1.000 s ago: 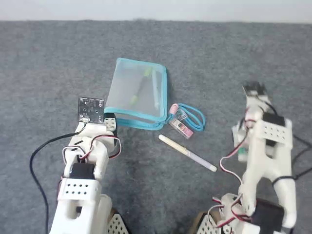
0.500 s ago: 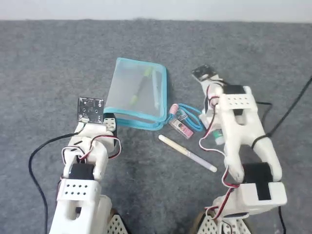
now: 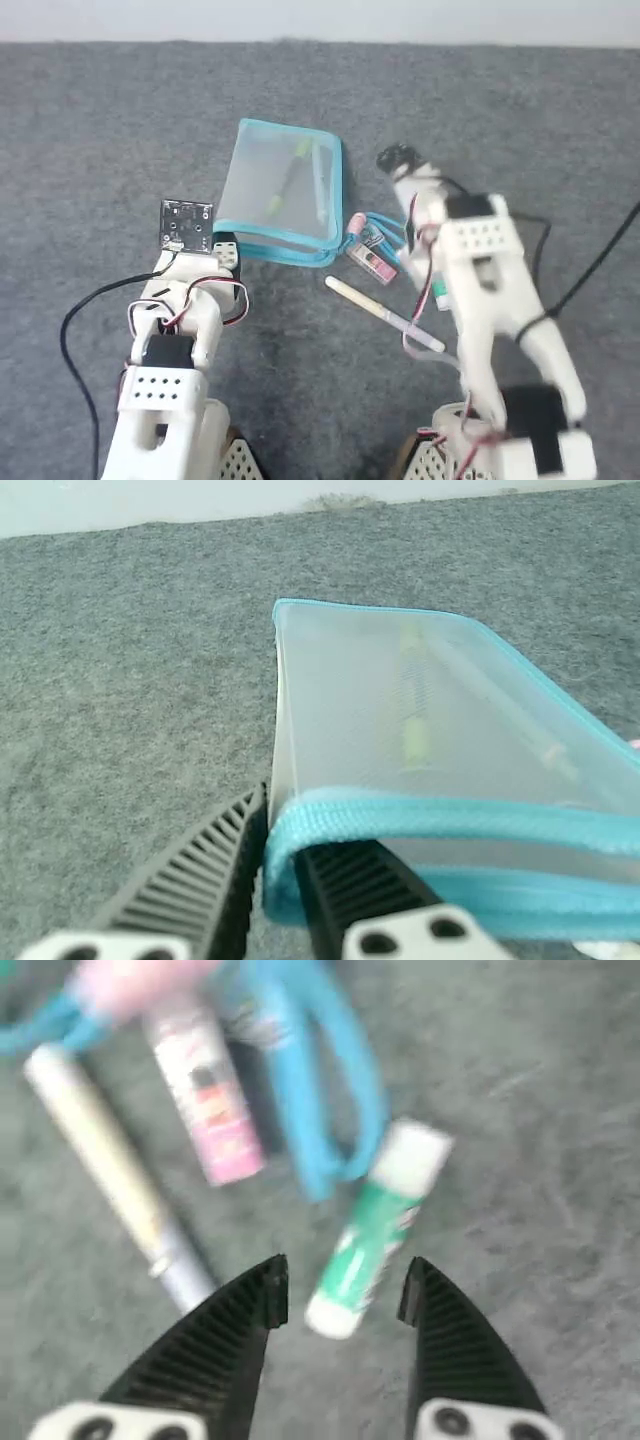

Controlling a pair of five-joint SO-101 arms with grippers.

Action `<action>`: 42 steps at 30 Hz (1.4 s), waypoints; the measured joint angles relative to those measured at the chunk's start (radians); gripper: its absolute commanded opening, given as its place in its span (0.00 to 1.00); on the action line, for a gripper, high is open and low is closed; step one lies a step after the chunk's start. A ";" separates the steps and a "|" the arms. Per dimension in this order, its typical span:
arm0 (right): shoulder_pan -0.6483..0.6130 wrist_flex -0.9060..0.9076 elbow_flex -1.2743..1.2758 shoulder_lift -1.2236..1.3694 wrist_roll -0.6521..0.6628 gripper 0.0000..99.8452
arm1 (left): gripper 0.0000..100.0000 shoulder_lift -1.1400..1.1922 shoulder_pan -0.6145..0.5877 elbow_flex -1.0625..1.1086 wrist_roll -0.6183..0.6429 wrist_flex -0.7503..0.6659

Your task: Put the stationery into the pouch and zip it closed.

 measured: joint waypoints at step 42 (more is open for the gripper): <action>0.054 0.132 0.311 -0.416 0.052 0.01 | 0.01 0.000 0.000 0.000 0.000 0.000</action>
